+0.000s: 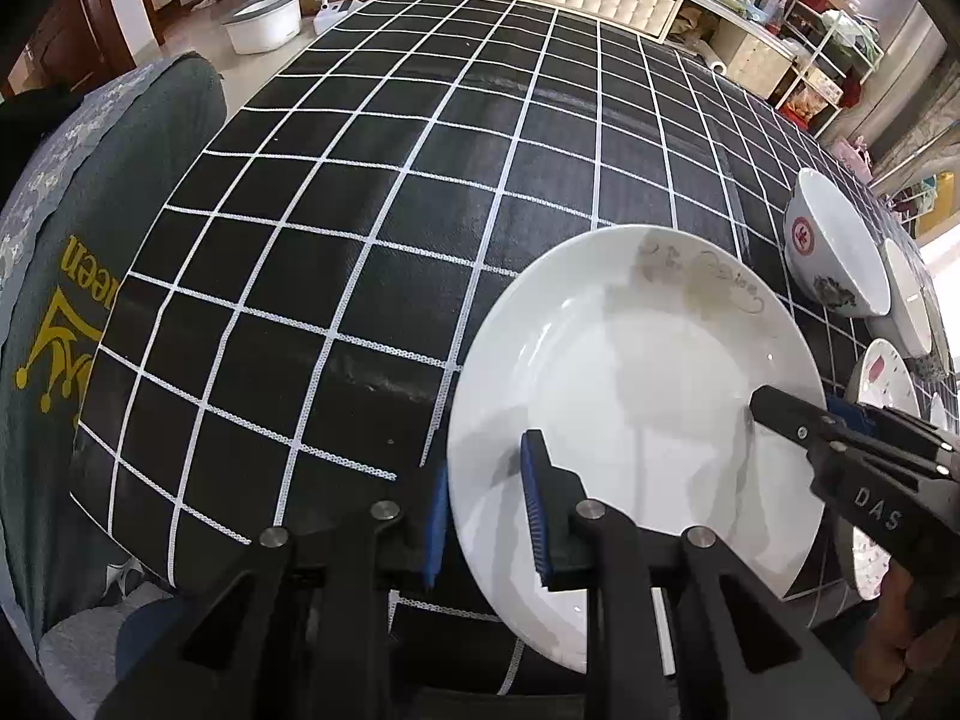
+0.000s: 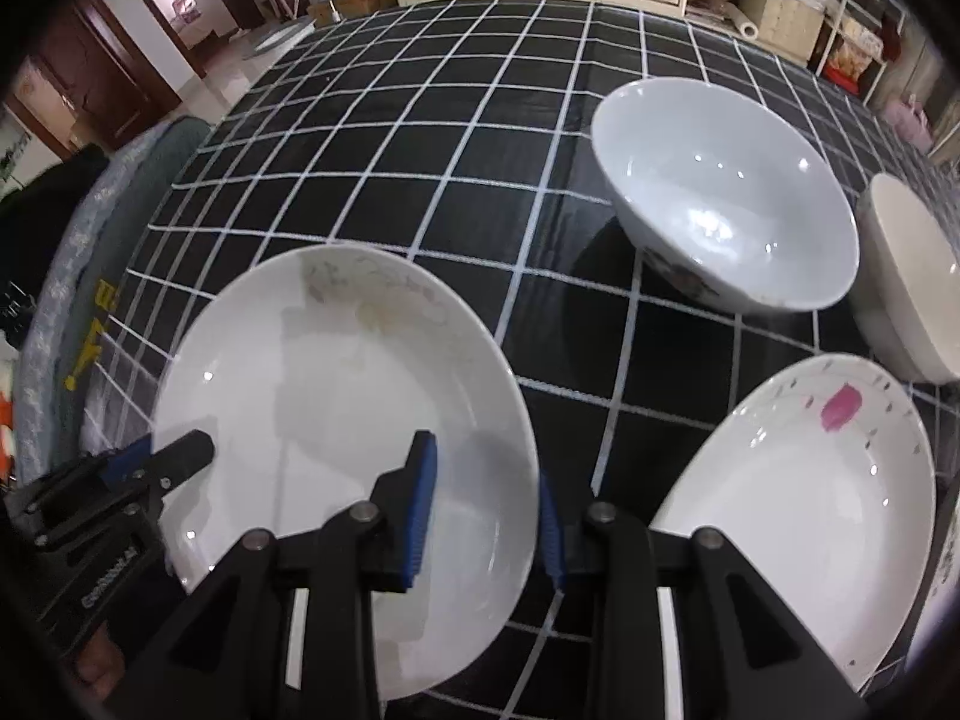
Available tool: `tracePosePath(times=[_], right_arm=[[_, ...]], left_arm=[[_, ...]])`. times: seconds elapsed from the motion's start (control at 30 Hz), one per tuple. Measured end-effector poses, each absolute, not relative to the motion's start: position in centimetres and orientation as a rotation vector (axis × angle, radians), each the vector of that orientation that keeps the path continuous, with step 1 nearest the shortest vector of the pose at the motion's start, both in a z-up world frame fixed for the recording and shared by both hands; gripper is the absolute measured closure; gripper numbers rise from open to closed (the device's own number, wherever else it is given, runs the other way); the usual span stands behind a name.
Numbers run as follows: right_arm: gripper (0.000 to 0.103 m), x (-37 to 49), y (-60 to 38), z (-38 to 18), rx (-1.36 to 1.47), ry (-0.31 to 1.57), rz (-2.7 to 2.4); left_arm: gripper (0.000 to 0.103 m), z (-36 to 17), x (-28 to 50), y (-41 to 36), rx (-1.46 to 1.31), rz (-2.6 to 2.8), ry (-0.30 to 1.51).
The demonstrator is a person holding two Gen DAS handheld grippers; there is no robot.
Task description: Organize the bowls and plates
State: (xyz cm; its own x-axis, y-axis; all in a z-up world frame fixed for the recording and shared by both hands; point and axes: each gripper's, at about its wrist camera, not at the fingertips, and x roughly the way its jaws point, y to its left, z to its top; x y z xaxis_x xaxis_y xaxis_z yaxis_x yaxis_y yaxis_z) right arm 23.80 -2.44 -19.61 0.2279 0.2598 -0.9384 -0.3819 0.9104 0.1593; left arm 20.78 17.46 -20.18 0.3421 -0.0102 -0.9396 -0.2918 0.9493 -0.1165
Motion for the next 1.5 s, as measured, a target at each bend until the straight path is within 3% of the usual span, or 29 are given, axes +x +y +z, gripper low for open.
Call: tracePosePath(times=[0.37,0.8,1.13,1.5], right_arm=[[0.067,20.6,-8.5,-14.3,-0.08,1.101,0.42],[0.067,17.8,-18.6,-13.5,0.029,1.076,0.331],[0.067,19.3,-23.6,-14.9,0.071,1.106,0.263],[0.067,21.6,-24.0,-17.4,0.071,1.173,0.25]], left_arm=[[0.087,-17.4,18.0,16.4,-0.218,0.241,1.173],[0.087,-13.4,17.7,4.7,-0.177,-0.035,1.117],[0.087,-15.2,20.0,-2.2,-0.141,-0.136,1.178],[0.087,-18.6,23.2,-3.4,-0.103,-0.123,1.245]])
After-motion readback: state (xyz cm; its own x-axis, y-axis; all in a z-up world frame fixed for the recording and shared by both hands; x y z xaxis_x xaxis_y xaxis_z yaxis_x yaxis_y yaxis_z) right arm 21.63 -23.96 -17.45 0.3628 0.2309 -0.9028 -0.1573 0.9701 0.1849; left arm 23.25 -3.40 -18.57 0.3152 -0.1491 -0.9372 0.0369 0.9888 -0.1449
